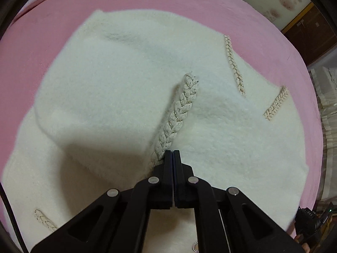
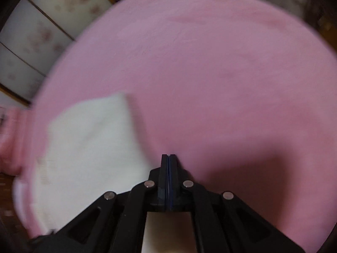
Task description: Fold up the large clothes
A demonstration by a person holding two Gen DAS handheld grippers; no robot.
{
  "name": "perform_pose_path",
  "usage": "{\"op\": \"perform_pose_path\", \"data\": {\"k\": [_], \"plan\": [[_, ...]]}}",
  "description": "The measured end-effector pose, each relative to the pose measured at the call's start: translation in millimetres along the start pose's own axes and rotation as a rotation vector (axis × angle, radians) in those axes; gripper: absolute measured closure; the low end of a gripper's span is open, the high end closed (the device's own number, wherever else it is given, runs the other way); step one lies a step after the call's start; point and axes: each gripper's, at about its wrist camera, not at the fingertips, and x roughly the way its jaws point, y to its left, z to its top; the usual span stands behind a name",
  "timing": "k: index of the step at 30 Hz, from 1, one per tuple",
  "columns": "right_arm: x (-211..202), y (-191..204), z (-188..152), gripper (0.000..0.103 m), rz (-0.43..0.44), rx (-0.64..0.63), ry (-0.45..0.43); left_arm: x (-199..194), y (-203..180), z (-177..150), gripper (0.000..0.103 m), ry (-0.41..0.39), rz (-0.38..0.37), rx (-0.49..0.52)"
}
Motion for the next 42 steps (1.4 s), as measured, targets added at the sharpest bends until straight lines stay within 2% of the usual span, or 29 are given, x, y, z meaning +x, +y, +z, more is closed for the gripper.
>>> {"op": "perform_pose_path", "data": {"k": [3,5,7,12,13,15,16,17,18,19,20,21,22,23,27,34,39,42], "plan": [[-9.6,-21.0,-4.2,0.103,0.058,0.088,-0.005,5.8,-8.8,4.0,0.102,0.007,0.014,-0.019],[-18.6,-25.1,-9.4,0.103,0.038,0.078,-0.019,10.5,-17.0,4.8,0.102,0.009,0.027,-0.017],[-26.6,-12.0,-16.1,0.103,0.003,0.049,-0.029,5.0,-19.2,-0.7,0.102,0.008,0.044,0.001],[-43.7,14.4,-39.4,0.103,-0.036,0.005,-0.012,-19.3,-24.9,-25.9,0.1,-0.021,0.118,0.156],[-47.7,22.8,-46.0,0.103,-0.056,-0.01,-0.011,-20.7,-29.9,-30.2,0.096,-0.023,0.141,0.191],[-60.1,32.8,-58.0,0.103,-0.047,-0.04,-0.022,-26.8,-35.6,-40.4,0.073,-0.026,0.177,0.257],[-67.2,32.7,-63.4,0.1,-0.04,-0.052,-0.026,-29.9,-38.1,-46.5,0.04,-0.023,0.199,0.29],[-71.2,36.6,-68.9,0.097,-0.031,-0.063,-0.025,-33.0,-38.1,-50.8,0.018,-0.023,0.21,0.302],[-74.6,43.8,-76.3,0.095,-0.024,-0.079,-0.019,-37.7,-37.2,-55.3,0.017,-0.033,0.211,0.311],[-77.6,47.0,-81.8,0.084,-0.01,-0.095,-0.008,-42.5,-35.7,-58.8,0.017,-0.034,0.199,0.317],[-79.3,52.7,-87.5,0.062,0.006,-0.114,0.007,-44.1,-34.4,-60.3,0.017,-0.013,0.19,0.323],[-80.3,58.3,-94.1,0.049,0.024,-0.135,0.027,-44.2,-32.8,-61.3,0.017,0.018,0.184,0.328],[-82.0,63.0,-101.2,0.028,0.037,-0.157,0.049,-42.5,-32.2,-60.9,0.017,0.041,0.177,0.33],[-84.9,68.1,-108.9,0.025,0.044,-0.179,0.062,-43.9,-28.8,-62.1,0.017,0.062,0.166,0.331],[-99.4,91.6,-138.0,0.025,0.086,-0.298,0.085,-59.2,-13.9,-70.2,0.017,0.085,0.153,0.362],[-134.9,118.7,-181.7,0.025,0.082,-0.419,0.031,-87.3,6.2,-82.4,0.017,0.09,0.126,0.466],[-142.0,126.6,-214.2,0.025,0.1,-0.393,0.026,-99.0,30.4,-99.2,0.017,0.138,0.111,0.524],[-140.8,136.2,-234.9,0.025,0.106,-0.348,0.062,-102.6,53.1,-115.3,0.017,0.2,0.12,0.53]]}}
